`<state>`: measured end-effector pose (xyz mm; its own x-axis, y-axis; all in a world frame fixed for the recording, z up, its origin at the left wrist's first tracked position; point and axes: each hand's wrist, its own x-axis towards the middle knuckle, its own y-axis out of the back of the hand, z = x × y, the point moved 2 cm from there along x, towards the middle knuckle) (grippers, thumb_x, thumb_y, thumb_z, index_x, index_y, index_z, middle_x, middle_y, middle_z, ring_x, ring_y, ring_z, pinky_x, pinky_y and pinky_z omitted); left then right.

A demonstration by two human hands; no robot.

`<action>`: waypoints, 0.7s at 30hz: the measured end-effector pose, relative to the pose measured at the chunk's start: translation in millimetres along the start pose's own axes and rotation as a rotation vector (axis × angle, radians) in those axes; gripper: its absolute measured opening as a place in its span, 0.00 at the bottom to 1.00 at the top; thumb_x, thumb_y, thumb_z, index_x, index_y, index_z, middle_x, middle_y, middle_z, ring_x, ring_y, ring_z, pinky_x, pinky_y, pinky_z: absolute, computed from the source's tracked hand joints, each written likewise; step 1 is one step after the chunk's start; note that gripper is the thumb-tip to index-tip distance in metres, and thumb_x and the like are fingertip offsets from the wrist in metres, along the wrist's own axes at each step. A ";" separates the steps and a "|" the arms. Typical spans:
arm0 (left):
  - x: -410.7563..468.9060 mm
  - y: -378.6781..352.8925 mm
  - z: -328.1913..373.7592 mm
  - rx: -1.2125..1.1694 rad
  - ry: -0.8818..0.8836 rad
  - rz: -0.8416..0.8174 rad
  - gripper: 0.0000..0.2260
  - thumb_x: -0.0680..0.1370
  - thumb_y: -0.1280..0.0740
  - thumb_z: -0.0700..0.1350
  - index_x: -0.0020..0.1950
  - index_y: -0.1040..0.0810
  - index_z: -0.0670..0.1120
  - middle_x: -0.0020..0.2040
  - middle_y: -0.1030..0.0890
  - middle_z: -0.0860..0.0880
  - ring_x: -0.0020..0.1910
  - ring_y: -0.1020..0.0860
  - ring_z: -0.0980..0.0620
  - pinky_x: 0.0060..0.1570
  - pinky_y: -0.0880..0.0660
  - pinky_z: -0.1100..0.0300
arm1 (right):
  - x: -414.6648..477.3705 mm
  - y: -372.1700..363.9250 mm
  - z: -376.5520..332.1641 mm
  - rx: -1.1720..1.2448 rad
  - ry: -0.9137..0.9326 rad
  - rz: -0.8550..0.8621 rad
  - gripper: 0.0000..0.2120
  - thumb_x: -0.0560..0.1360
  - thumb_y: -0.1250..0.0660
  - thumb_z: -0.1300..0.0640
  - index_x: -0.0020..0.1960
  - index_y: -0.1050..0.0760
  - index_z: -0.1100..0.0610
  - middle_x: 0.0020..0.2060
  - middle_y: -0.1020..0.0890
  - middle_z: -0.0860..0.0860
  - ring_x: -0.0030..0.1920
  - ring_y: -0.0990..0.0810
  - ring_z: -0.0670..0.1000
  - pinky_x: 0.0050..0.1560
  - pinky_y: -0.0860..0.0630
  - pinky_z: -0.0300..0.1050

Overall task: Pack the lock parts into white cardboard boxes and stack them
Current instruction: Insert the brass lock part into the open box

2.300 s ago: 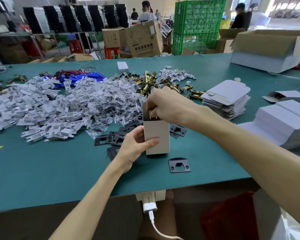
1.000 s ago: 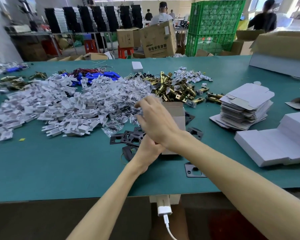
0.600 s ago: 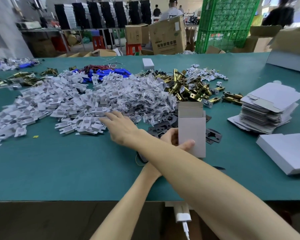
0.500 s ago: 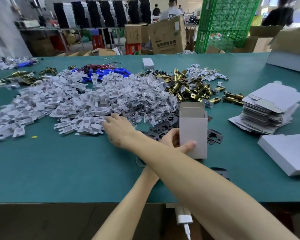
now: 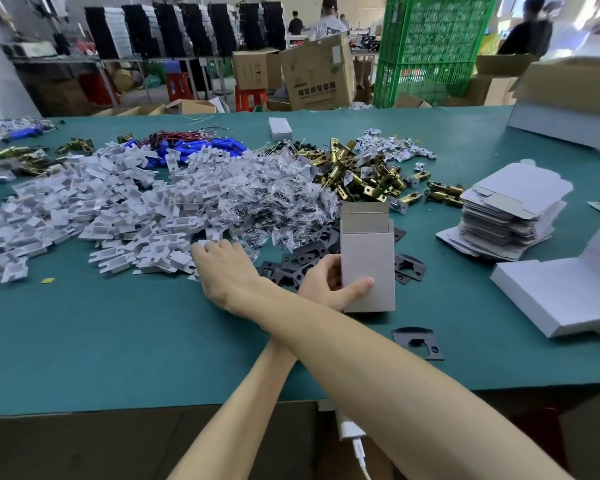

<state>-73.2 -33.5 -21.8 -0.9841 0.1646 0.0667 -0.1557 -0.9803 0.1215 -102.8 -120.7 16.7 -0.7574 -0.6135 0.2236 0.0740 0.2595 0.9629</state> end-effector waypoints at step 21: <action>-7.7 -0.7 2.0 -0.182 -0.011 -0.021 0.21 0.73 0.22 0.43 0.63 0.21 0.45 0.58 0.13 0.52 0.58 0.15 0.52 0.54 0.19 0.61 | -117.4 185.3 153.1 0.320 -0.152 0.258 0.14 0.73 0.23 0.64 0.58 0.16 0.56 0.51 0.15 0.50 0.51 0.18 0.49 0.56 0.22 0.41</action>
<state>-65.4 -33.9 -20.5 -0.9796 0.1857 0.0770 -0.1904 -0.9800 -0.0585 -99.4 113.6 145.7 -0.8291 -0.3875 0.4029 0.0867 0.6230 0.7774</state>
